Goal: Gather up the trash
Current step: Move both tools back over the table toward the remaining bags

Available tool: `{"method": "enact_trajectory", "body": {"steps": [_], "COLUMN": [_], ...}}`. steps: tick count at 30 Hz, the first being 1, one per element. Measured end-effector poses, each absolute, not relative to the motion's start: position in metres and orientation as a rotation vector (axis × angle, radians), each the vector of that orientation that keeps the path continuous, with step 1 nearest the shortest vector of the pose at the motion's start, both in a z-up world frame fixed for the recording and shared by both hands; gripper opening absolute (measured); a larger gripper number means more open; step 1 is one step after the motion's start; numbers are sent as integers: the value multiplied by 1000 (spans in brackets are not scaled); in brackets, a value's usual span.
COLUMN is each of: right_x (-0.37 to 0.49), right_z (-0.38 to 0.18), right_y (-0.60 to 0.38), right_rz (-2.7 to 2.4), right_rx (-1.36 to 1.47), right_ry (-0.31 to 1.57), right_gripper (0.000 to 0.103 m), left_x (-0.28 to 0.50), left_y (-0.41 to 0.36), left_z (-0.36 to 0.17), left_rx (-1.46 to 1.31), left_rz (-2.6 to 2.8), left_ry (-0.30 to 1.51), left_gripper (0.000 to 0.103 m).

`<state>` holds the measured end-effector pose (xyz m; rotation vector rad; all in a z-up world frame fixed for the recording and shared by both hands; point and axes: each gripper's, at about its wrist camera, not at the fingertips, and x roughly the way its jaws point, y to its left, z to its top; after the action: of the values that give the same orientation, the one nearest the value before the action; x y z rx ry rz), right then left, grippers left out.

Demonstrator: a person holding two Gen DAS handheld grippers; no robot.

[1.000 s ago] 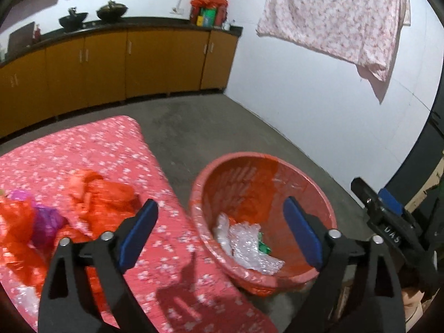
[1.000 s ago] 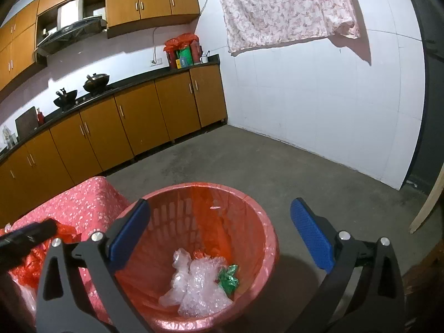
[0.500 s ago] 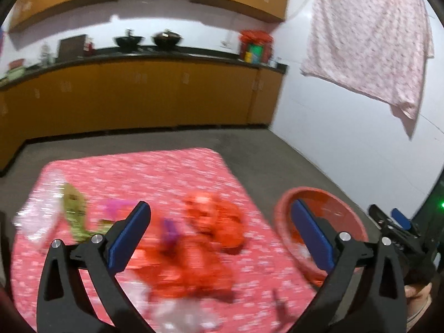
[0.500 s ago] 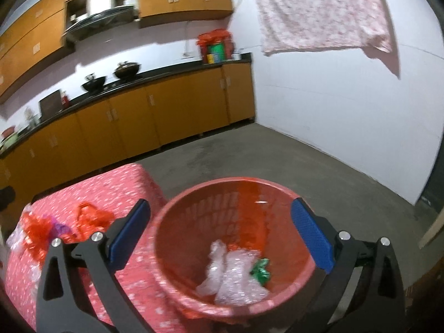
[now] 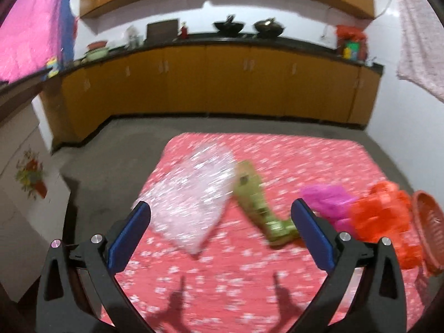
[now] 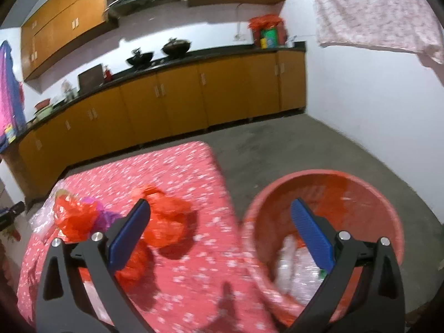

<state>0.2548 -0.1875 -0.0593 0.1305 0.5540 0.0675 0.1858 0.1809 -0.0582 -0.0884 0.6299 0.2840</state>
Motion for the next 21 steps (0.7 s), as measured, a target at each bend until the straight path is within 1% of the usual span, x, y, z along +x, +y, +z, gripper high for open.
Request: {"method": "enact_trajectory", "body": {"steps": [6, 8, 10, 12, 15, 18, 20, 21], "right_x": [290, 303, 315, 327, 339, 347, 350, 351], "right_z": [-72, -78, -84, -90, -97, -104, -110, -112], "right_y": [-143, -132, -125, -117, -109, -104, -100, -99], "right_rz": [132, 144, 159, 179, 192, 197, 211, 219], "right_rx": [45, 27, 19, 17, 8, -10, -15, -19], "right_ry": [605, 626, 649, 675, 697, 719, 743, 753], "right_gripper": [98, 97, 92, 90, 89, 88, 86, 83], "left_x": [208, 215, 222, 229, 238, 246, 250, 250], "left_y": [203, 206, 209, 212, 219, 228, 232, 233], "left_z": [-90, -97, -103, -109, -114, -123, -128, -130], "left_rx": [-88, -75, -68, -72, -89, -113, -131, -137], "left_rz": [317, 322, 321, 324, 326, 324, 315, 311], "left_ry": [709, 730, 752, 770, 792, 826, 849, 856], "left_gripper": [99, 97, 94, 94, 91, 86, 83, 82]}}
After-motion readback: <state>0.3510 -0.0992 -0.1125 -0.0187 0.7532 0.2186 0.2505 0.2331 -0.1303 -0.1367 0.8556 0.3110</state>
